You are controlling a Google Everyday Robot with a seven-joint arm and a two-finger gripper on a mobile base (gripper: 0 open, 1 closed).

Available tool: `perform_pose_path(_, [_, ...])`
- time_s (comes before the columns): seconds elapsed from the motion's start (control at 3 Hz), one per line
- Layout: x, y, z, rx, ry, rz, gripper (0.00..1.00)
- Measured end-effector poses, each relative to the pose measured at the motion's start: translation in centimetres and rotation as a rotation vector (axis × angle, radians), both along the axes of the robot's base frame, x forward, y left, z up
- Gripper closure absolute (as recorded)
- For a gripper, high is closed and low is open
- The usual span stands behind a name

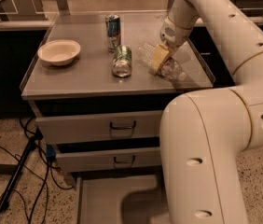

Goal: Place water bottle into bottom drawer

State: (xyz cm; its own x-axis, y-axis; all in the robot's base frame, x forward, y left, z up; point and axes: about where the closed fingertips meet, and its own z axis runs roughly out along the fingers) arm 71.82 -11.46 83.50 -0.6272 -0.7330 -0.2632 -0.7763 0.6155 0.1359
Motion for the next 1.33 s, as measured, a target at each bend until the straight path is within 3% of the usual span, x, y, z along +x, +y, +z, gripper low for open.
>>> perform_pose_path(0.33, [0.4, 0.6, 1.8, -0.001, -0.063, -0.010, 1.00])
perform_pose_path(0.67, [-2.9, 0.2, 5.8, 0.005, -0.137, -0.035, 1.00])
perform_pose_path(1.0, [-3.0, 0.2, 5.8, 0.005, -0.137, -0.035, 1.00])
perform_pose_path(1.33, [-5.2, -0.4, 5.9, -0.003, -0.158, -0.056, 1.00])
